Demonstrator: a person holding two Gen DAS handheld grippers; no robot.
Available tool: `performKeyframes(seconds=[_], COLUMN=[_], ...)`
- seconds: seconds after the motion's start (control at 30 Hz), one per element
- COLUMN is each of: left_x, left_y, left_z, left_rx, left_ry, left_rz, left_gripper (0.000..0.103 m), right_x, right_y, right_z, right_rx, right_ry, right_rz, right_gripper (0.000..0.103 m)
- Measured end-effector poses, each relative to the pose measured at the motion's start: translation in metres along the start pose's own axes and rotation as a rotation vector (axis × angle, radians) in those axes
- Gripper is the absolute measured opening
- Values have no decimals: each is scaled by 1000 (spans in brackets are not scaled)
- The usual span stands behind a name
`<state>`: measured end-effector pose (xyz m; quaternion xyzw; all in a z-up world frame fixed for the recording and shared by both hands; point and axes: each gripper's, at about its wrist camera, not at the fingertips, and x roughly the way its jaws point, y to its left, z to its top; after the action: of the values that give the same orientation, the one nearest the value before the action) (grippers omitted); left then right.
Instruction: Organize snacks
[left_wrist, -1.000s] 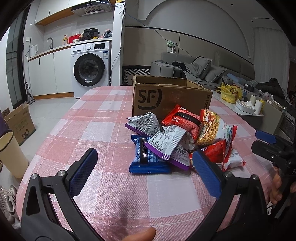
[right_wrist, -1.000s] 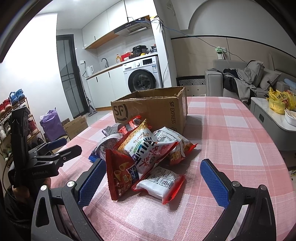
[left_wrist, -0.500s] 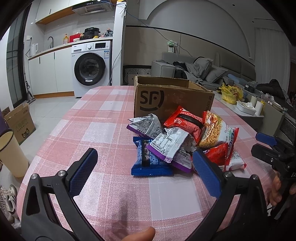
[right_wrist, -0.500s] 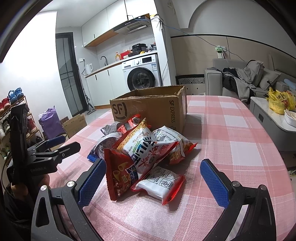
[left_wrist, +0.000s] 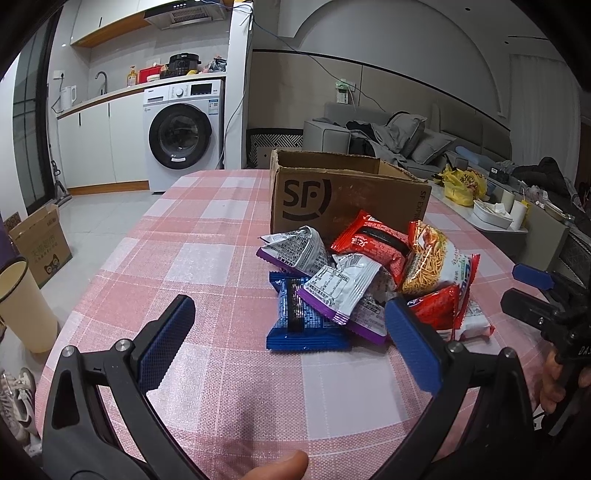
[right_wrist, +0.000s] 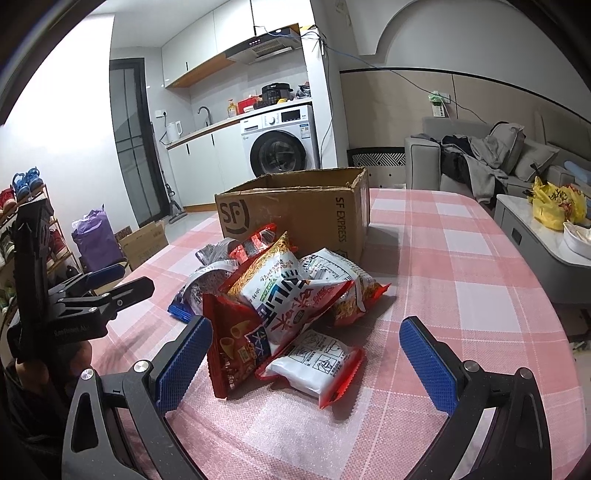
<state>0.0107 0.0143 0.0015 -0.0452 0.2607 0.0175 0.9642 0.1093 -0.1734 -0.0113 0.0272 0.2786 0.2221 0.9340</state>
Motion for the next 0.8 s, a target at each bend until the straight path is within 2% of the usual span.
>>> performKeyframes(seconds=[0.8], left_x=[9], left_y=[0], left_z=[3], left_rx=[13], left_ry=[24], left_rz=[4], left_gripper=[102], right_x=[12], right_y=[-6], right_z=[0], right_rx=[6], right_ry=[63], right_rz=[-37], right_gripper=[103])
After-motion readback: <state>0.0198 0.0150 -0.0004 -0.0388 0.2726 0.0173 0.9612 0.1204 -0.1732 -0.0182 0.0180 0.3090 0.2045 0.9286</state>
